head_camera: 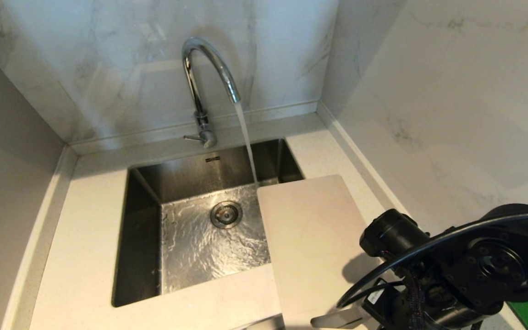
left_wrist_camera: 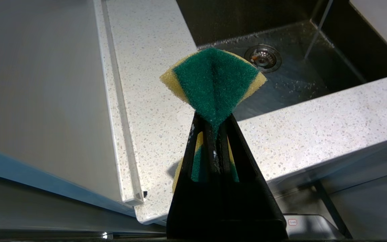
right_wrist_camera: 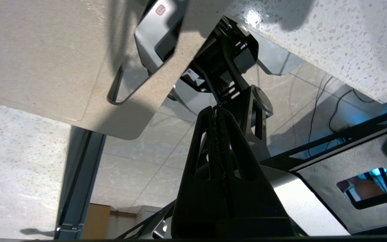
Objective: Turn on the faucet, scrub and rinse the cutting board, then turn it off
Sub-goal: Pick up the cutting board
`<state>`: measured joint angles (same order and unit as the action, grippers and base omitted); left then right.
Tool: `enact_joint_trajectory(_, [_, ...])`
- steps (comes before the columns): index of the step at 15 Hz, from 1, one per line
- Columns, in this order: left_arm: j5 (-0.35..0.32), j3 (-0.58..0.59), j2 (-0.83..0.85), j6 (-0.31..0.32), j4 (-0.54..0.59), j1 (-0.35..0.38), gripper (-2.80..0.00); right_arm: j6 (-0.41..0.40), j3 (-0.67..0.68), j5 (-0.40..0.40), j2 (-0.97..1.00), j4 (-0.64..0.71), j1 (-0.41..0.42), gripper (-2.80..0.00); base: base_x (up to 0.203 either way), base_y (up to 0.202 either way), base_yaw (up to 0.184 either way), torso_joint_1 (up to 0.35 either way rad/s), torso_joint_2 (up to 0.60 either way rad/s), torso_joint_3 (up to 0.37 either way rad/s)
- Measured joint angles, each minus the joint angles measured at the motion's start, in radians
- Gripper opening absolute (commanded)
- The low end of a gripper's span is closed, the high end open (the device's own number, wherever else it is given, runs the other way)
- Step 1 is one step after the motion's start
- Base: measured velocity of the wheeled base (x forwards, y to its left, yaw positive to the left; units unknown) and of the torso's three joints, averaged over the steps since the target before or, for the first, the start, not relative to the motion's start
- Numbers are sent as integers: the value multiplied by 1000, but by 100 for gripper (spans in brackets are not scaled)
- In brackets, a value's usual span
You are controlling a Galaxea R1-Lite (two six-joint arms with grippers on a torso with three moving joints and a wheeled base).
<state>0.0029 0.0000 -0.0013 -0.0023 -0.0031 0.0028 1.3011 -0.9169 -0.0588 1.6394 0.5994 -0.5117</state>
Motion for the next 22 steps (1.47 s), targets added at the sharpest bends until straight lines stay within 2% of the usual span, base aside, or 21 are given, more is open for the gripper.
enact_joint_trajectory(1, [-1, 0, 0, -1, 0, 0, -280, 11, 1, 0, 7, 0, -2, 0, 0, 0, 0, 0, 0, 0])
enact_joint_trajectory(10, [0, 0, 0, 0, 0, 0, -280, 16, 22, 5, 3, -23, -35, 0, 0, 0, 0, 0, 0, 0])
enact_joint_trajectory(16, [0, 0, 0, 0, 1, 0, -280, 55, 39, 12, -7, -51, -35, 0, 0, 0, 0, 0, 0, 0])
enact_joint_trajectory(19, [0, 0, 0, 0, 0, 0, -280, 55, 74, 83, -26, -84, -35, 0, 0, 0, 0, 0, 0, 0])
enact_joint_trajectory(22, [0, 0, 0, 0, 0, 0, -280, 58, 86, 96, -32, -101, -35, 0, 0, 0, 0, 0, 0, 0])
